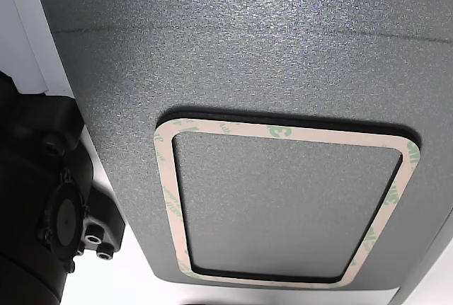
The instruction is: Grab top frame and put it into gray box.
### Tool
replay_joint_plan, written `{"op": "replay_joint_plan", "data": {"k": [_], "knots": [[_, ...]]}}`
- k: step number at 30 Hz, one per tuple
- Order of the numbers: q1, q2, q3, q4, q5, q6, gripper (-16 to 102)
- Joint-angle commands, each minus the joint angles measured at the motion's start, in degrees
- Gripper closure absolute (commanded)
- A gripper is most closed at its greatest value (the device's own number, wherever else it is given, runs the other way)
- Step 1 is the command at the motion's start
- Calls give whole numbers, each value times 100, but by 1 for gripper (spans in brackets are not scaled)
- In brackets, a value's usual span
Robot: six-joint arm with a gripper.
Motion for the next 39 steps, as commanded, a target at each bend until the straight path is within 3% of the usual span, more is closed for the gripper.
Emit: {"op": "replay_joint_plan", "data": {"k": [1, 39], "knots": [[-88, 141, -70, 53, -26, 0, 99], [-149, 0, -141, -18, -88, -70, 99]]}}
